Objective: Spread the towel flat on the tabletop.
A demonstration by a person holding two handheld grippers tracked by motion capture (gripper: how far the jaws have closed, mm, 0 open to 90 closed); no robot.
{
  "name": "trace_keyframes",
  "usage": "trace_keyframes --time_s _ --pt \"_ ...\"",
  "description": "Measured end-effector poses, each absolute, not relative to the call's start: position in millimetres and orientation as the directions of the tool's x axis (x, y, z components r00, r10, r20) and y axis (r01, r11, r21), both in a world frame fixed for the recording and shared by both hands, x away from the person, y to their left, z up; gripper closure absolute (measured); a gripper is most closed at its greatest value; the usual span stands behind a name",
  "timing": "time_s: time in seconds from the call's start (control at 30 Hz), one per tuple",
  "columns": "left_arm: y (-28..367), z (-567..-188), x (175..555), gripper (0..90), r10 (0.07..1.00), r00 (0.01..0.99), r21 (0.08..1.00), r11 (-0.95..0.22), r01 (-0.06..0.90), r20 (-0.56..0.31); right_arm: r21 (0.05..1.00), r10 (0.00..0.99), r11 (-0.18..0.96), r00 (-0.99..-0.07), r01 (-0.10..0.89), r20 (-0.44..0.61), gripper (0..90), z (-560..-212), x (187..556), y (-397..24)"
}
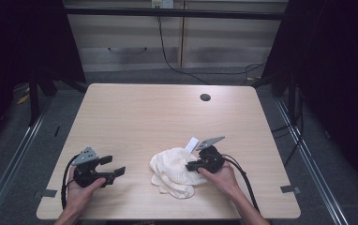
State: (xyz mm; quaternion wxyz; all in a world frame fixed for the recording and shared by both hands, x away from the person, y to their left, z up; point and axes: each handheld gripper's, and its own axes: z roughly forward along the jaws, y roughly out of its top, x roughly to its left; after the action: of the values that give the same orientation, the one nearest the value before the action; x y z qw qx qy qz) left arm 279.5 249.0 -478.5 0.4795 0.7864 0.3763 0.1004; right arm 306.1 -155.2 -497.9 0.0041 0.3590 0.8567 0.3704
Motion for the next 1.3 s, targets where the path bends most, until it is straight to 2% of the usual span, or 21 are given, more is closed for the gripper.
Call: trace_keyframes --time_s 0.27,0.37,0.4,0.53,0.6,0.77,0.9,0.97,1.17,1.3 --pt "242.3 -478.6 279.8 30.1 0.687 0.694 0.817 -0.261 0.515 -0.218 0.630 0.606 0.482 -0.751 0.609 0.263 80.7 -496.5 297.5 -148.5" --pt "237.6 -473.4 280.1 31.6 0.670 0.712 0.821 -0.276 0.500 -0.208 0.625 0.615 0.485 -0.747 0.611 0.253 77.2 -494.9 296.5 -150.9" --pt "234.7 -466.8 280.8 33.4 0.661 0.720 0.829 -0.268 0.491 -0.212 0.633 0.619 0.474 -0.743 0.612 0.255 72.4 -494.9 296.2 -153.3" --pt "225.6 -460.4 279.3 36.0 0.638 0.741 0.831 -0.285 0.478 -0.208 0.664 0.596 0.453 -0.756 0.595 0.271 69.4 -486.8 293.5 -159.1" --pt "216.3 -458.0 279.1 43.3 0.620 0.760 0.818 -0.325 0.474 -0.193 0.688 0.596 0.424 -0.753 0.589 0.278 66.9 -479.1 291.2 -164.2" --pt "197.3 -454.0 282.8 47.7 0.567 0.807 0.801 -0.402 0.443 -0.162 0.701 0.613 0.413 -0.747 0.582 0.259 63.3 -472.5 280.0 -174.9" --pt "187.2 -462.7 279.1 52.4 0.544 0.819 0.810 -0.391 0.438 -0.181 0.715 0.613 0.401 -0.748 0.573 0.256 61.5 -474.6 268.5 -183.6" --pt "179.9 -472.3 273.7 61.4 0.528 0.832 0.778 -0.447 0.441 -0.169 0.713 0.616 0.400 -0.745 0.576 0.256 60.8 -477.6 266.3 -187.2" --pt "169.2 -487.3 264.5 62.3 0.489 0.848 0.750 -0.478 0.458 -0.205 0.724 0.632 0.362 -0.726 0.587 0.272 59.0 -478.9 266.0 -194.9" --pt "164.5 -488.4 262.7 57.4 0.480 0.854 0.738 -0.500 0.453 -0.199 0.719 0.636 0.357 -0.719 0.597 0.281 58.4 -481.1 266.1 -196.4"
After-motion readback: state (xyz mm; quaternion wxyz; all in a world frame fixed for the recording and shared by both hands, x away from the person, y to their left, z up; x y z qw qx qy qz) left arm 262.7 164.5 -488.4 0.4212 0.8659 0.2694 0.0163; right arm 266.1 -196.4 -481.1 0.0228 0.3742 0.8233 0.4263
